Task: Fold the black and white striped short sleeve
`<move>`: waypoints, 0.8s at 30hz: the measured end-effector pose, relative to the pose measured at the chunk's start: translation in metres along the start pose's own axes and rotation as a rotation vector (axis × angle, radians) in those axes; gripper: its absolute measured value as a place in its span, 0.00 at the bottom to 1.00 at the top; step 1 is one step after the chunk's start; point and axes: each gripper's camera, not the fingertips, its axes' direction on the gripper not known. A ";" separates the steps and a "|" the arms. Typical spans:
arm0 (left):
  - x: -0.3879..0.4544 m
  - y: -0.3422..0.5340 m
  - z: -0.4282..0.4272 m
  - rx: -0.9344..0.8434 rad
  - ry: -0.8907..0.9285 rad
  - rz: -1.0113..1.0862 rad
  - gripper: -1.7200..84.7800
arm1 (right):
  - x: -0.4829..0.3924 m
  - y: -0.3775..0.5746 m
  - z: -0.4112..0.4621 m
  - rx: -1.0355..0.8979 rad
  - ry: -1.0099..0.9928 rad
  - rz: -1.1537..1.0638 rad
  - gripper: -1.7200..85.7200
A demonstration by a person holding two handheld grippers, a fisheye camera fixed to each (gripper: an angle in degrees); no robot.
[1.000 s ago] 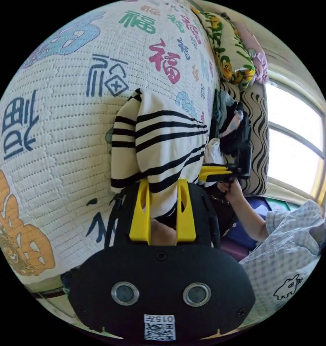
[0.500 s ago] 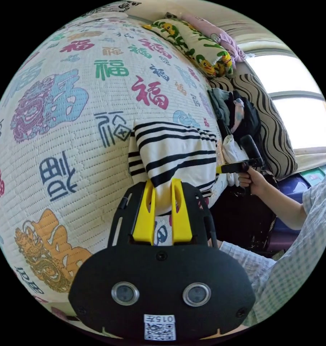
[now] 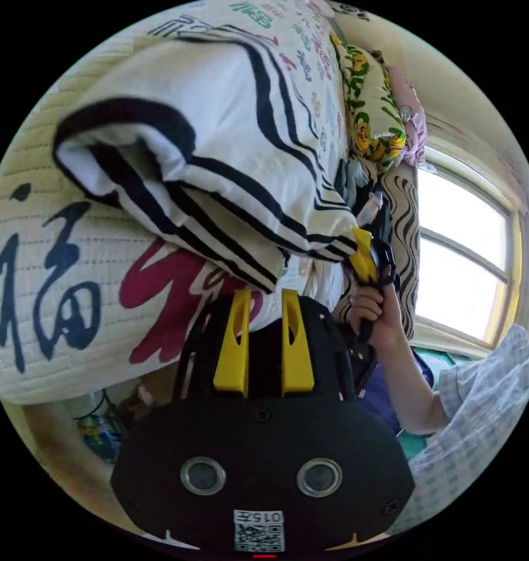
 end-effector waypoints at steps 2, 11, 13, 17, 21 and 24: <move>-0.004 -0.009 0.016 0.046 0.056 -0.065 0.06 | -0.006 -0.003 0.000 -0.011 -0.006 -0.024 0.02; 0.028 -0.033 0.015 0.227 0.015 0.081 0.02 | -0.009 -0.006 0.006 -0.083 0.363 -0.027 0.02; 0.005 -0.025 0.024 0.142 0.026 0.023 0.03 | 0.018 -0.007 0.025 -0.149 0.400 0.025 0.02; -0.005 0.001 0.003 0.047 0.137 -0.018 0.05 | 0.030 0.005 0.035 -0.088 0.329 0.023 0.04; 0.038 0.010 -0.046 -0.124 0.076 0.139 0.06 | 0.014 0.016 0.023 -0.030 0.325 -0.012 0.07; 0.061 -0.020 -0.086 -0.113 -0.072 0.192 0.09 | -0.007 0.009 0.001 0.056 0.361 -0.057 0.12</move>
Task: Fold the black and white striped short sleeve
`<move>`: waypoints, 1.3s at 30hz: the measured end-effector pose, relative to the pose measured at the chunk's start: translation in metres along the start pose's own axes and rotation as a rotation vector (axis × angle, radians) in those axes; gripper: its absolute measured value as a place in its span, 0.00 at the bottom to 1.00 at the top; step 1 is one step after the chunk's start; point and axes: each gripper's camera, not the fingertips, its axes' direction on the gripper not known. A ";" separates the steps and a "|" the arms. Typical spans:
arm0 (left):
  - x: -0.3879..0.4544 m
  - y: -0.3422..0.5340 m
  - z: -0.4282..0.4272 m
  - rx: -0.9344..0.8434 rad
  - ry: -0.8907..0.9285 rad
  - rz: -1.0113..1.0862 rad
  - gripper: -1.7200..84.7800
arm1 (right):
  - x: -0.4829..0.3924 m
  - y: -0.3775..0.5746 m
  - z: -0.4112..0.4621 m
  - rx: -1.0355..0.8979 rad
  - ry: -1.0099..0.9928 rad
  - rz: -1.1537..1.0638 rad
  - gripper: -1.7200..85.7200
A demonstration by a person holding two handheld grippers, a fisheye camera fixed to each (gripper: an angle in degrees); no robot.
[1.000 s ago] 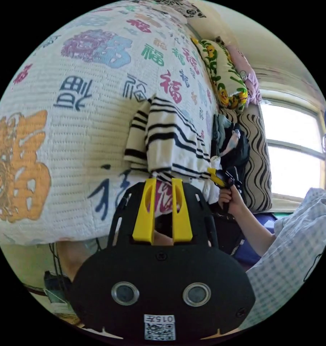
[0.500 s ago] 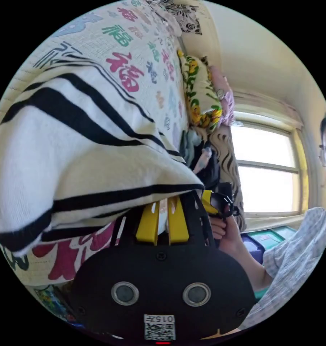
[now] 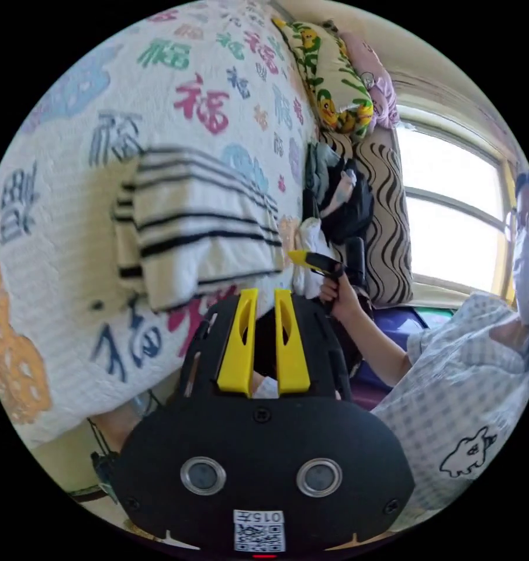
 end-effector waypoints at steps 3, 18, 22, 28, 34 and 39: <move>-0.009 -0.029 -0.037 0.140 -0.165 -0.042 0.13 | -0.004 -0.029 -0.006 0.047 -0.004 -0.023 0.13; 0.024 -0.040 -0.042 0.039 -0.666 -0.138 0.02 | -0.010 -0.071 0.035 -0.042 0.092 0.047 0.03; 0.048 -0.019 -0.065 0.120 -0.283 -0.067 0.11 | -0.048 -0.049 0.023 0.001 0.211 -0.068 0.06; 0.082 -0.026 -0.015 -0.084 -0.334 -0.025 0.13 | -0.066 -0.016 0.079 -0.224 0.247 -0.107 0.06; 0.151 -0.030 0.032 -0.304 -0.742 0.252 0.13 | -0.081 -0.011 0.105 -0.204 0.370 -0.123 0.02; 0.190 -0.021 0.056 -0.361 -0.910 0.344 0.13 | -0.110 -0.008 0.133 -0.184 0.637 -0.141 0.02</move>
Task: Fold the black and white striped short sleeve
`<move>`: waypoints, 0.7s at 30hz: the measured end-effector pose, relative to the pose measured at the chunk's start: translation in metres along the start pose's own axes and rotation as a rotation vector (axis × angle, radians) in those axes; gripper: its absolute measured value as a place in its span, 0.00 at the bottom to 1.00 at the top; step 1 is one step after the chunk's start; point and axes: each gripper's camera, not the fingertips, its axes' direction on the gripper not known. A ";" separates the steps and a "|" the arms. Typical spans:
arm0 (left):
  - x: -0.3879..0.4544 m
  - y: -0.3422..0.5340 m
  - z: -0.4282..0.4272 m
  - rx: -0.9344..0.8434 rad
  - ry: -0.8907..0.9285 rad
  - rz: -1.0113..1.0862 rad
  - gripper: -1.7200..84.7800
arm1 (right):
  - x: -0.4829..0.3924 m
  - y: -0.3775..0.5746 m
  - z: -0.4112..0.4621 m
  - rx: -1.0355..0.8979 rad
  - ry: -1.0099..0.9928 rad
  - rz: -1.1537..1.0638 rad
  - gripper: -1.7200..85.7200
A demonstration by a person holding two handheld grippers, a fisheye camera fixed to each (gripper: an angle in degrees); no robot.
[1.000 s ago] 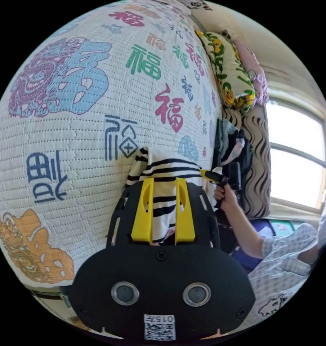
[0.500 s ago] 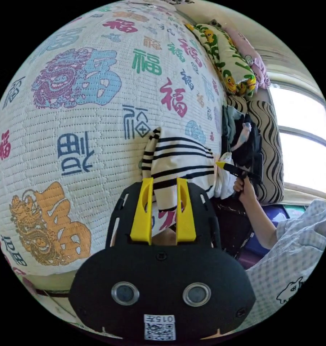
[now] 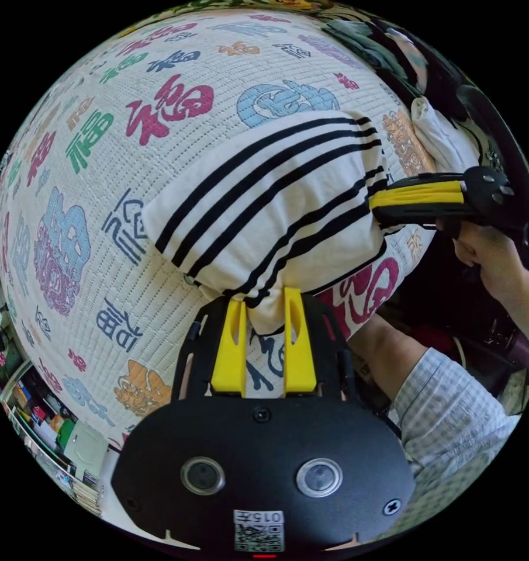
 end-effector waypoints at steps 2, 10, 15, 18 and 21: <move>0.007 0.002 -0.006 0.005 -0.003 0.001 0.13 | -0.010 0.007 0.003 0.062 0.071 0.005 0.02; 0.041 0.021 -0.030 0.062 -0.061 0.129 0.13 | -0.009 0.020 0.007 0.145 0.081 0.025 0.02; 0.065 0.037 -0.041 0.111 -0.147 0.207 0.13 | -0.002 0.016 0.008 0.115 0.080 0.018 0.01; 0.079 0.048 -0.047 0.136 -0.211 0.271 0.13 | 0.006 0.017 0.009 0.105 0.072 -0.017 0.01; 0.085 0.057 -0.052 0.148 -0.253 0.320 0.13 | 0.015 0.017 0.008 0.076 0.072 -0.073 0.01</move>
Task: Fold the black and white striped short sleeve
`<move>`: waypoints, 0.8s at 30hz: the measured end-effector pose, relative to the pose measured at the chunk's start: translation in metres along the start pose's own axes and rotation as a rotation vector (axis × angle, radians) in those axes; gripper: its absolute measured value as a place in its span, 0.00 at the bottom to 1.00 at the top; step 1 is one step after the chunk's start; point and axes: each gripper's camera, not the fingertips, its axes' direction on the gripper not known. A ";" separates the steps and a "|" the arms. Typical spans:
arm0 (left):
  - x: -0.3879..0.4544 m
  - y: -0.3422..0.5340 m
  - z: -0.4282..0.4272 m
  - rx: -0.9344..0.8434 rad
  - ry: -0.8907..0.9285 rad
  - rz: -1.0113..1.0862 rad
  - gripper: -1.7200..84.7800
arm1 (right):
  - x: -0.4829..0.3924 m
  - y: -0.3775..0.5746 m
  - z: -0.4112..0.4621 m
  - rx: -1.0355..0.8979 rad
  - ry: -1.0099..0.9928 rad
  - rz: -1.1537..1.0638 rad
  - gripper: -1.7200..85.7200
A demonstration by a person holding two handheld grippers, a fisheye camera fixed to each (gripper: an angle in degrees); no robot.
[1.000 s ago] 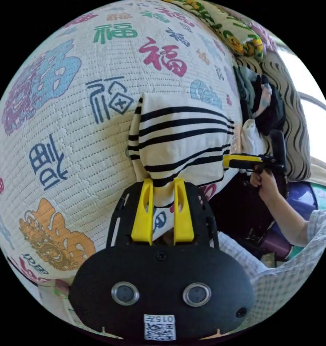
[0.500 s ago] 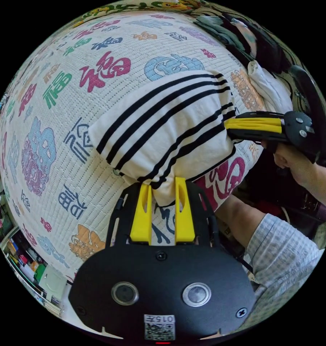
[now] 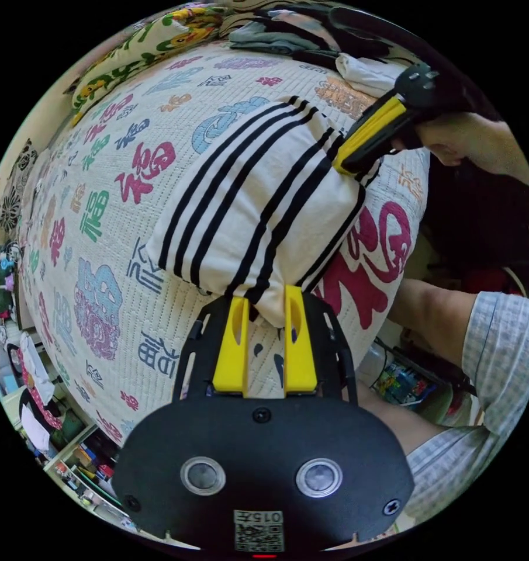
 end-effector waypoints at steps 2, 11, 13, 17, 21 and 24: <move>0.006 0.002 -0.005 -0.002 -0.030 0.045 0.13 | 0.004 -0.001 0.001 -0.029 0.029 -0.065 0.01; 0.024 0.019 -0.041 0.041 -0.146 0.103 0.13 | 0.071 0.015 -0.008 -0.027 -0.237 0.112 0.01; 0.021 0.026 -0.058 0.052 -0.196 0.084 0.14 | 0.083 0.020 -0.015 -0.004 -0.261 0.106 0.01; 0.026 0.031 -0.071 0.014 -0.348 0.177 0.14 | 0.123 0.030 -0.029 0.061 -0.250 0.163 0.04; 0.011 0.037 -0.085 0.048 -0.392 0.166 0.14 | 0.162 0.032 -0.026 0.093 -0.316 0.205 0.11; -0.030 0.042 -0.094 0.101 -0.219 -0.053 0.16 | 0.188 0.030 -0.011 0.063 -0.418 0.218 0.15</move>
